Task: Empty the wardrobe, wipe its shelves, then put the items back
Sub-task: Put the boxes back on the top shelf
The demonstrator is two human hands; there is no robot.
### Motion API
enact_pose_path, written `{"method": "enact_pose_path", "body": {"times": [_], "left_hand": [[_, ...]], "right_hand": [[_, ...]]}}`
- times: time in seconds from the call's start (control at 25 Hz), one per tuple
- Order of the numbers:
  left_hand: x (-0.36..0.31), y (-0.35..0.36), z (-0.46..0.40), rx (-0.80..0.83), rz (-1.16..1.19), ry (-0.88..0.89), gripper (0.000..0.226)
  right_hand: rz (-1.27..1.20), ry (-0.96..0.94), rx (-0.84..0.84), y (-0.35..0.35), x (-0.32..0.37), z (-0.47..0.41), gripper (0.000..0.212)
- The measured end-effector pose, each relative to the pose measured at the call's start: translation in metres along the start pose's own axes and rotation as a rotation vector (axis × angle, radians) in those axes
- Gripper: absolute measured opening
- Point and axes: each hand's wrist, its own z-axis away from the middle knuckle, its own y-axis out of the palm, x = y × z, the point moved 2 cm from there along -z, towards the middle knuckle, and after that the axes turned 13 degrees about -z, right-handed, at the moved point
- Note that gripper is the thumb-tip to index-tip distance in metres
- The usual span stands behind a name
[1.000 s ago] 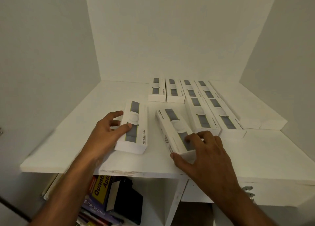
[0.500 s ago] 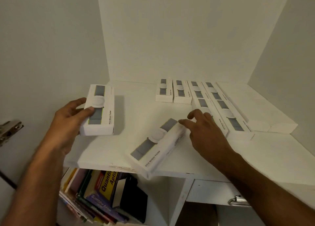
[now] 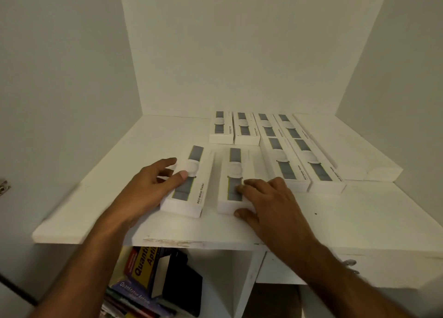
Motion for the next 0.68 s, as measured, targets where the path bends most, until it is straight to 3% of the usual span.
{"method": "enact_pose_path", "body": {"times": [0.12,0.2,0.44,0.68], "left_hand": [[-0.008,0.002,0.004,0.282,-0.261,0.109,0.080],[-0.011,0.008,0.005,0.380,-0.435,0.194,0.087],[-0.033,0.039,-0.038,0.192,-0.587,0.305,0.074],[-0.034,0.048,-0.064,0.190,-0.746,0.340,0.073]], "right_hand": [[0.048,0.053,-0.033,-0.003,-0.017,-0.005,0.041],[0.059,0.054,-0.039,-0.001,-0.020,-0.007,0.038],[0.023,0.128,-0.016,-0.009,-0.033,-0.039,0.033],[0.062,0.150,0.019,-0.009,-0.037,-0.050,0.028]]}}
